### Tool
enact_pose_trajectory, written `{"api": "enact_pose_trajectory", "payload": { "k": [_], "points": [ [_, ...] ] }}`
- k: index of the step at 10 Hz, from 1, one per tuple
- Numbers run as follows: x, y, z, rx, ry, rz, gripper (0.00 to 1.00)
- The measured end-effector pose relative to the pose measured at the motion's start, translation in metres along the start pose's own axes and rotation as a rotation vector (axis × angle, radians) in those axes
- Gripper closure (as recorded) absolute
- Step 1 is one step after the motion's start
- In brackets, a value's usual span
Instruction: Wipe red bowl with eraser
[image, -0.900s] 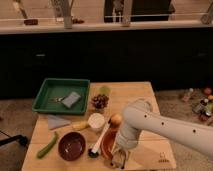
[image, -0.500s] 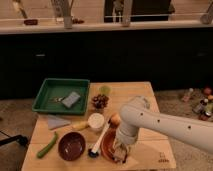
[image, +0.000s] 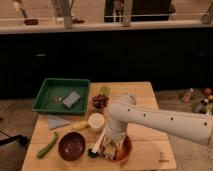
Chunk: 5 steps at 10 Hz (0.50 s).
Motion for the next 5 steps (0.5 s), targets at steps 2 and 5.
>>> {"api": "enact_pose_trajectory", "payload": {
  "k": [2,5],
  "points": [
    [-0.017,-0.001,-0.006,0.012,-0.017,-0.041,1.0],
    [-0.036,0.021,-0.008,0.004,-0.06,-0.032,1.0]
  ]
}}
